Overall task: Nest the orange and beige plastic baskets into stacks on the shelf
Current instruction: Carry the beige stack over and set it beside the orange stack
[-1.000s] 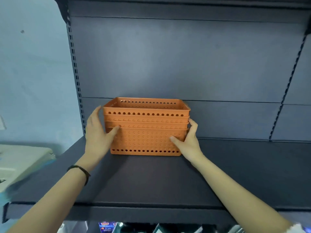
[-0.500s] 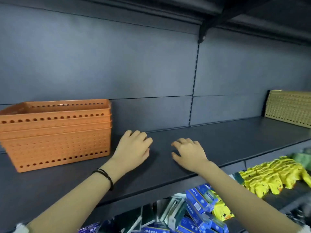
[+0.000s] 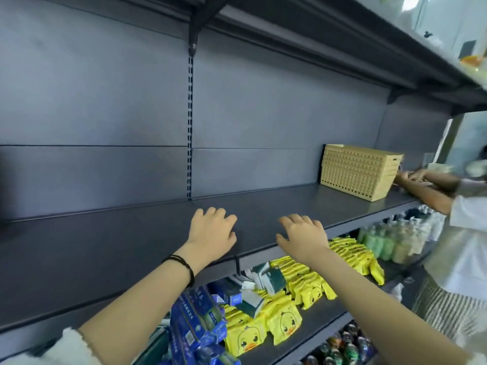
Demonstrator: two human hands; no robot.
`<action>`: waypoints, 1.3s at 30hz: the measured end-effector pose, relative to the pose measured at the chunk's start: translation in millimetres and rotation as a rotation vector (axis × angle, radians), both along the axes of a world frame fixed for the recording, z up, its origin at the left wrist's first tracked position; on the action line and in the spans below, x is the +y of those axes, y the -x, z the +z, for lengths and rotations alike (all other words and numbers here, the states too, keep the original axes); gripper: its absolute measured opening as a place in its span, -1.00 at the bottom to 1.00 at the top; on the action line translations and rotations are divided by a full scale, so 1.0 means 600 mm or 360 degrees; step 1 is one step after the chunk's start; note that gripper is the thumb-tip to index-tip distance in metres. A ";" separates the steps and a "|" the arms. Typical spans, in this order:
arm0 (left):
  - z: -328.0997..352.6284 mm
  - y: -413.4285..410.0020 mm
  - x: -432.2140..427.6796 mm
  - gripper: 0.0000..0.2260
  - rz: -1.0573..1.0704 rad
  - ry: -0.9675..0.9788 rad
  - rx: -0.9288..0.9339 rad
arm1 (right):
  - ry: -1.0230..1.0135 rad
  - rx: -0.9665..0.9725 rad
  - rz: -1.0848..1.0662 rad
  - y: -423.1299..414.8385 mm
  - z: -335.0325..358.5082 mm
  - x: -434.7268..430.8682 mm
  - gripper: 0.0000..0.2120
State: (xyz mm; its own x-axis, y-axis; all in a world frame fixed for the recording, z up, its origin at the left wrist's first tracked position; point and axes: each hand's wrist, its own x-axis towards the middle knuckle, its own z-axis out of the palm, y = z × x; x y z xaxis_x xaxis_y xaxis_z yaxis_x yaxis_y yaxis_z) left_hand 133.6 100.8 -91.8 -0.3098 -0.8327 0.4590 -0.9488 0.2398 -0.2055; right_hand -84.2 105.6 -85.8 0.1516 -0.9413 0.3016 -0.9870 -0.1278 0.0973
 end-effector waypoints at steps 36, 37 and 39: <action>0.025 0.611 -0.579 -0.54 0.0284 -0.0274 0.0080 | 0.0217 -0.0407 0.0218 0.666 -0.044 -0.591 -0.56; 0.021 0.632 -0.580 -0.53 0.0300 -0.0294 0.0128 | 0.0289 -0.0470 0.0318 0.682 -0.048 -0.592 -0.61; 0.013 0.676 -0.580 -0.52 0.0313 -0.0324 0.0294 | 0.0490 -0.0586 0.0529 0.718 -0.052 -0.594 -0.76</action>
State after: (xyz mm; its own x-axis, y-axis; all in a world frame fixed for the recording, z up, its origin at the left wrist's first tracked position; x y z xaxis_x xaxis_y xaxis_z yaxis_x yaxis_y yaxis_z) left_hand -272.0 -247.2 -83.8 -0.0614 -0.9486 0.3106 -0.9977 0.0671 0.0076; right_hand -514.7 -250.8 -117.2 0.2573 -0.7219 0.6424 -0.8745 -0.4568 -0.1632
